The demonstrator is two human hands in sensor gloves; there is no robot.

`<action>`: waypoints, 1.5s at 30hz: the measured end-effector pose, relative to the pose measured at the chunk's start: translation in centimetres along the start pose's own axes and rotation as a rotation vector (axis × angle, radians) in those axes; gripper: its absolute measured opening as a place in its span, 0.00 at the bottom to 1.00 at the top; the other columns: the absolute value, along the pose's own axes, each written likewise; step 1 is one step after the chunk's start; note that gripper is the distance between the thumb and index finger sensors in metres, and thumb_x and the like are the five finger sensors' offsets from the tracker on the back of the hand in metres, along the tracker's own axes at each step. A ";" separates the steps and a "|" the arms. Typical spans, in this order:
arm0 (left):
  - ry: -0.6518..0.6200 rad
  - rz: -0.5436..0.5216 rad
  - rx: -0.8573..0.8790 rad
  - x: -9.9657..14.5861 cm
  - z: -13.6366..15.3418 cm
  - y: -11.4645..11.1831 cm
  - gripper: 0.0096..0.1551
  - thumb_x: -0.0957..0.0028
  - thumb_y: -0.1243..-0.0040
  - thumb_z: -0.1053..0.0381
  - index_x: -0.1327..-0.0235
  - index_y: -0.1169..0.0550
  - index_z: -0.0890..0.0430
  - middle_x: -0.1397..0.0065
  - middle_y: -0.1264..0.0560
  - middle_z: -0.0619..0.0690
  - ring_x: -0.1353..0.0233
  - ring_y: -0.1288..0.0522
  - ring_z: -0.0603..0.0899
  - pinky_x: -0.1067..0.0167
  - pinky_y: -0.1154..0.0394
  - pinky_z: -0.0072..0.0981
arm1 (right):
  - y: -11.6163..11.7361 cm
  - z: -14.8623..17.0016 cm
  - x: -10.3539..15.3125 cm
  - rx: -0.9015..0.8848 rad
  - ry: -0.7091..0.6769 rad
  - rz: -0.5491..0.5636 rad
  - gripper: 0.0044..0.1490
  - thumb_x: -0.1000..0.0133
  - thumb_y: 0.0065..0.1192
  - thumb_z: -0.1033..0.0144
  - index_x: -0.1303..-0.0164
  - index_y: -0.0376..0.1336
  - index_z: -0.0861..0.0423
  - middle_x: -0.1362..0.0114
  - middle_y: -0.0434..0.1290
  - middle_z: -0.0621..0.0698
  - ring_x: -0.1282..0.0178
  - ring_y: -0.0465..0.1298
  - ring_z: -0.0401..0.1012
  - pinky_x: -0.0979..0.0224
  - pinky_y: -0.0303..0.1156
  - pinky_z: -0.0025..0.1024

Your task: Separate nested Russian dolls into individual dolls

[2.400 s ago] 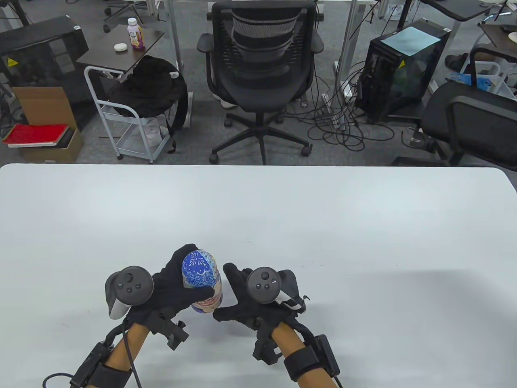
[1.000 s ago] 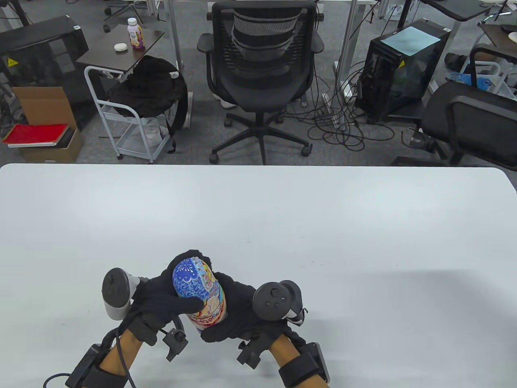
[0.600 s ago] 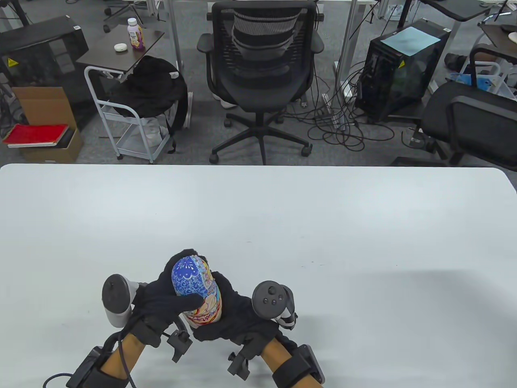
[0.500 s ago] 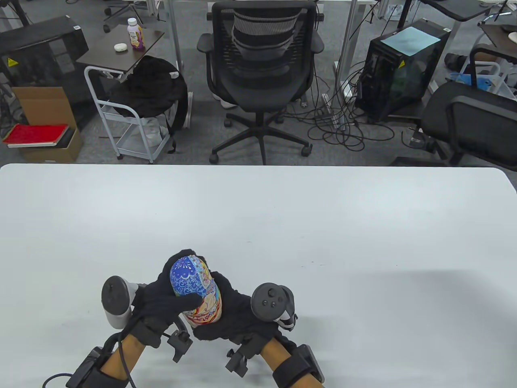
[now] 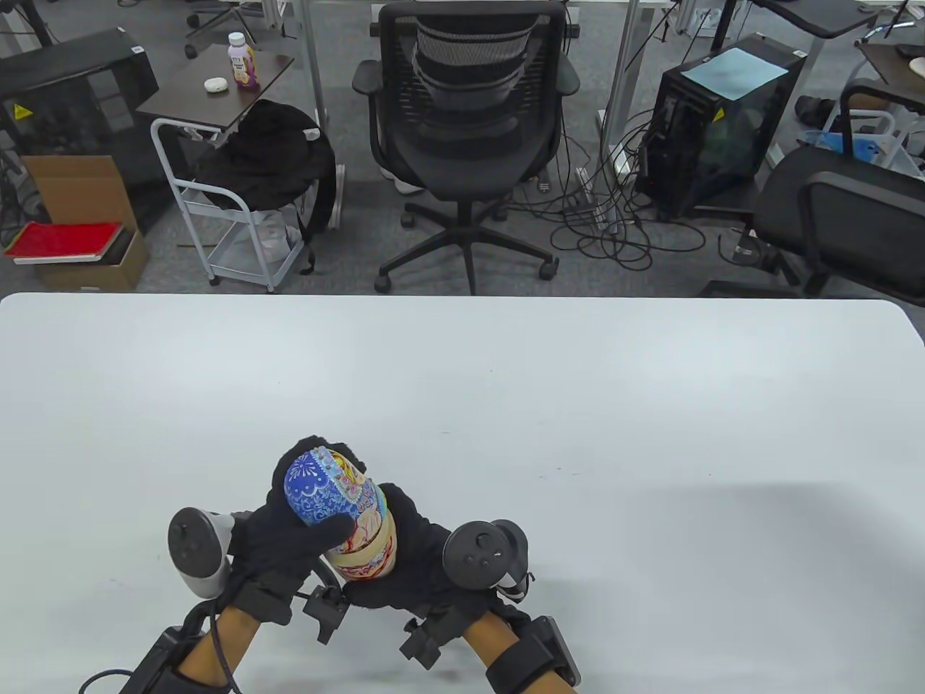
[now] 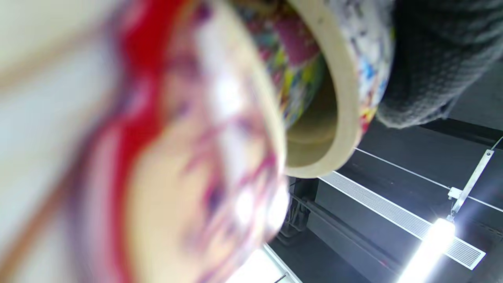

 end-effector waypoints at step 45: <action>0.704 0.129 -0.941 3.4 10.5 9.7 0.66 0.47 0.29 0.34 0.17 0.54 0.64 0.20 0.41 0.72 0.26 0.36 0.81 0.34 0.36 0.74 | -0.9 2.7 1.0 -0.031 0.084 0.021 0.77 0.62 0.80 0.35 0.18 0.37 0.55 0.18 0.62 0.59 0.25 0.71 0.57 0.25 0.70 0.53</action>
Point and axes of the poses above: the tracker on the back of each hand, its own z axis roughly to the little-finger side, its own x axis roughly from the fingertips to the wrist, y = z × x, the point moved 1 cm from there along -x, roughly from the wrist to the fingertips
